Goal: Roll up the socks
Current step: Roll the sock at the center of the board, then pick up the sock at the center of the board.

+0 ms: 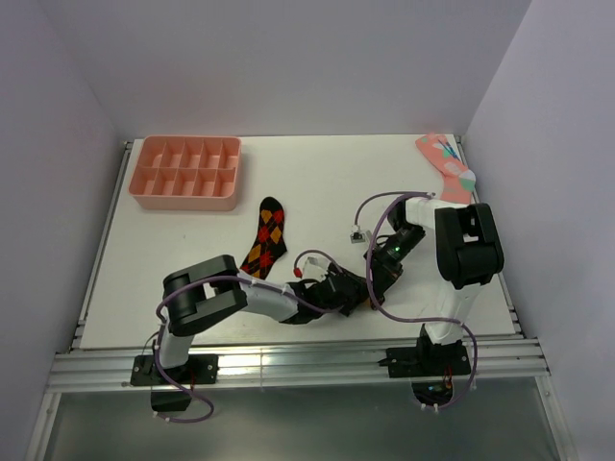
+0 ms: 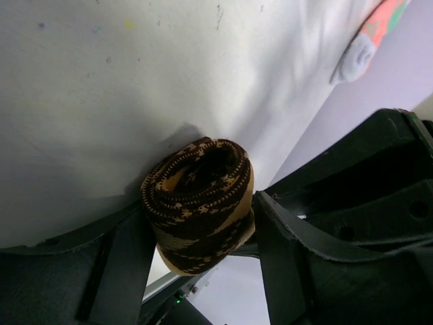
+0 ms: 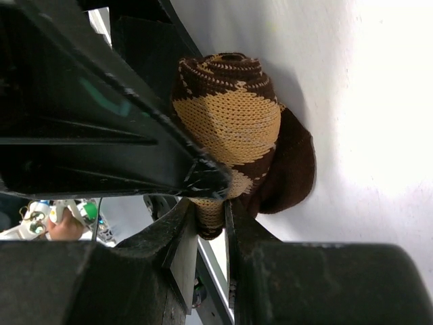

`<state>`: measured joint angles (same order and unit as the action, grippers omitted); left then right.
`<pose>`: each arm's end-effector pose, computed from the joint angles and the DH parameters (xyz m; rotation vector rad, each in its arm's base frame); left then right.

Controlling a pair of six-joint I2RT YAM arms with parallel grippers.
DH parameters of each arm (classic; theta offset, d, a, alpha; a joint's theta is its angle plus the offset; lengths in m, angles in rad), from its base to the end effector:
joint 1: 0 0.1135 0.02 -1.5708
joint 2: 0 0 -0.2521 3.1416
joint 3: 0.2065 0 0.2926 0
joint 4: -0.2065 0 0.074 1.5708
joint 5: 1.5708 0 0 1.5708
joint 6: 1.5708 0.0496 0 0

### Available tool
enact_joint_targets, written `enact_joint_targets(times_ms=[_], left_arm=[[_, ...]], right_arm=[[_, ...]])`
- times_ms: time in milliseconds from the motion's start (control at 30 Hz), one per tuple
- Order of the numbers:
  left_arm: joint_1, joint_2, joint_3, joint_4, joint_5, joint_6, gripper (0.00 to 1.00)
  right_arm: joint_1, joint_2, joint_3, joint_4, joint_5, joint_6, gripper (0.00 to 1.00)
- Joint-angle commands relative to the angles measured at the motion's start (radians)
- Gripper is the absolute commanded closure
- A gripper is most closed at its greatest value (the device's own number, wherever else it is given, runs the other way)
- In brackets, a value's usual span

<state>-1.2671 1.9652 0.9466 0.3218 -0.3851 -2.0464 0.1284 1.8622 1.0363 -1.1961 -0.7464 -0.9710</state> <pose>0.1404 -0.3858 0.0569 -1.1944 2.2916 -1.2408 0.2759 0.0696 0.0857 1.2361 -2.4944 -1.2509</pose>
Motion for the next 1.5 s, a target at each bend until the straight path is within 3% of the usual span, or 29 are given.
enact_joint_targets(times_ms=[0, 333, 433, 633, 700, 767, 900, 1133, 1167, 1200, 1467], left_arm=[[0.006, 0.138, -0.013, -0.392, 0.195, -0.190, 0.36], [0.014, 0.173, 0.086, -0.549, 0.215, -0.138, 0.50], [0.020, 0.185, 0.101, -0.566, 0.224, -0.110, 0.62], [0.032, 0.181, 0.101, -0.560, 0.213, -0.072, 0.95], [0.037, 0.173, 0.104, -0.564, 0.200, -0.058, 1.00], [0.037, 0.163, 0.103, -0.563, 0.175, -0.029, 1.00], [0.046, 0.146, 0.101, -0.560, 0.141, 0.023, 1.00], [0.051, 0.126, 0.092, -0.549, 0.092, 0.057, 1.00], [0.051, 0.120, 0.086, -0.544, 0.088, 0.055, 1.00], [0.052, 0.113, 0.075, -0.526, 0.075, 0.057, 1.00], [0.069, 0.054, 0.024, -0.420, -0.004, 0.140, 1.00]], right_arm=[[0.014, 0.023, 0.004, 0.050, 0.009, -0.034, 1.00], [0.013, 0.031, 0.007, 0.058, 0.025, -0.028, 1.00], [0.011, 0.025, 0.005, 0.064, 0.031, -0.023, 1.00], [0.010, 0.003, 0.005, 0.081, 0.050, -0.005, 1.00], [0.010, -0.011, -0.005, 0.090, 0.058, 0.005, 1.00], [0.007, -0.037, -0.010, 0.105, 0.070, 0.023, 0.93], [-0.013, -0.077, -0.004, 0.099, 0.078, 0.037, 0.66], [-0.067, -0.139, 0.018, 0.082, 0.073, 0.038, 0.49], [-0.076, -0.146, 0.021, 0.079, 0.073, 0.037, 0.39], [-0.081, -0.156, 0.028, 0.072, 0.071, 0.035, 0.11], [-0.151, -0.230, 0.085, 0.027, 0.076, 0.037, 0.10]])
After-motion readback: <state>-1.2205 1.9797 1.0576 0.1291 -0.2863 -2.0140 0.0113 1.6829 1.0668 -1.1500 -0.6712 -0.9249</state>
